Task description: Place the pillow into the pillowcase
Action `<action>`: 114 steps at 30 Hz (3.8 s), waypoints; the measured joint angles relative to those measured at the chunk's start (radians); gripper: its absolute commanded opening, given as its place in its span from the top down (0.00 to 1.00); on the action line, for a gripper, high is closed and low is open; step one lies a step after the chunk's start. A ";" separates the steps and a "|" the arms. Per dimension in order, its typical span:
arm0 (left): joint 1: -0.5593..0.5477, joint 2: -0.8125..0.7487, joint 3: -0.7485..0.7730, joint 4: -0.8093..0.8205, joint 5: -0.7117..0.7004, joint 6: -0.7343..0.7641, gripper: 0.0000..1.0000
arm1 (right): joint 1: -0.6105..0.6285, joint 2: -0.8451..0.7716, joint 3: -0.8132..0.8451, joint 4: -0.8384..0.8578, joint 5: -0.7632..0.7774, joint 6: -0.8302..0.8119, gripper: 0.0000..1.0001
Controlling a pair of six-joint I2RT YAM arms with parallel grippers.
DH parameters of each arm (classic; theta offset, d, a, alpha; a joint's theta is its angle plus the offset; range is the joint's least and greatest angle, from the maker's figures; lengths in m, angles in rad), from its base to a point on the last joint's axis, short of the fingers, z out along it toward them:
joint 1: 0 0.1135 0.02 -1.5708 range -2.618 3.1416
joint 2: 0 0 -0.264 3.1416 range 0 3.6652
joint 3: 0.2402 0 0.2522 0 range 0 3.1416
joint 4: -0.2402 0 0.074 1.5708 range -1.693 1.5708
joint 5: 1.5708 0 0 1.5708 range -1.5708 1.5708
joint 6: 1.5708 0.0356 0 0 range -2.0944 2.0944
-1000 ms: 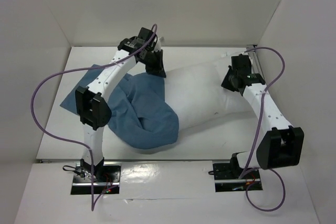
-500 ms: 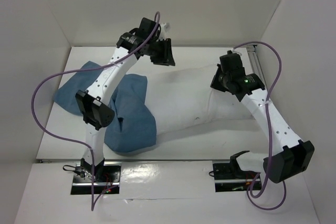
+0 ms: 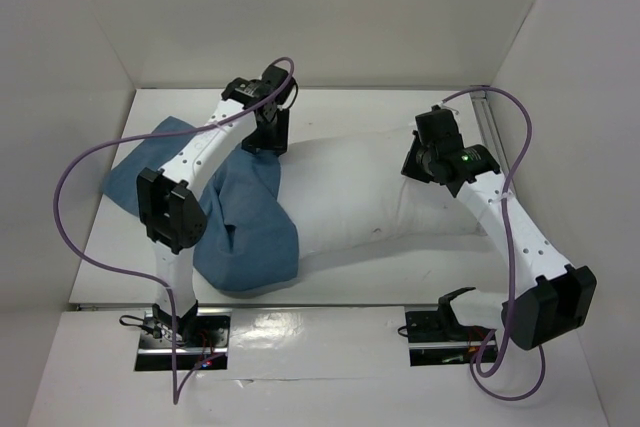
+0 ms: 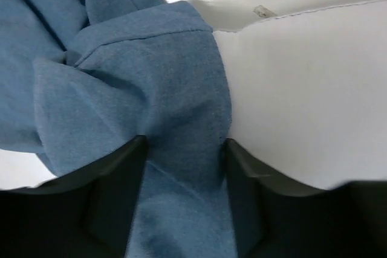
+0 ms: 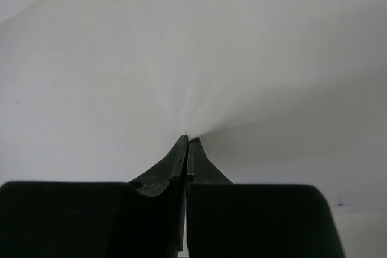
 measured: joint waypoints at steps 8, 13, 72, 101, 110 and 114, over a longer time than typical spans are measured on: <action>-0.005 -0.003 0.066 -0.022 -0.005 0.015 1.00 | 0.000 0.001 0.000 0.000 0.003 0.000 1.00; -0.049 -0.005 0.236 0.035 0.175 0.050 1.00 | 0.013 0.004 0.000 -0.001 0.013 0.013 1.00; -0.283 -0.480 -0.757 0.200 -0.177 -0.448 1.00 | 0.057 0.110 -0.003 0.225 0.061 0.133 1.00; -0.083 -0.020 0.323 0.111 0.549 -0.117 1.00 | 0.045 0.066 0.035 0.295 0.103 0.192 1.00; 0.011 -0.077 0.332 0.212 0.542 -0.082 1.00 | 0.128 0.002 0.092 0.249 0.129 0.177 1.00; -0.043 -0.172 0.106 0.278 0.499 -0.061 1.00 | 0.131 -0.034 0.027 0.257 0.151 0.170 1.00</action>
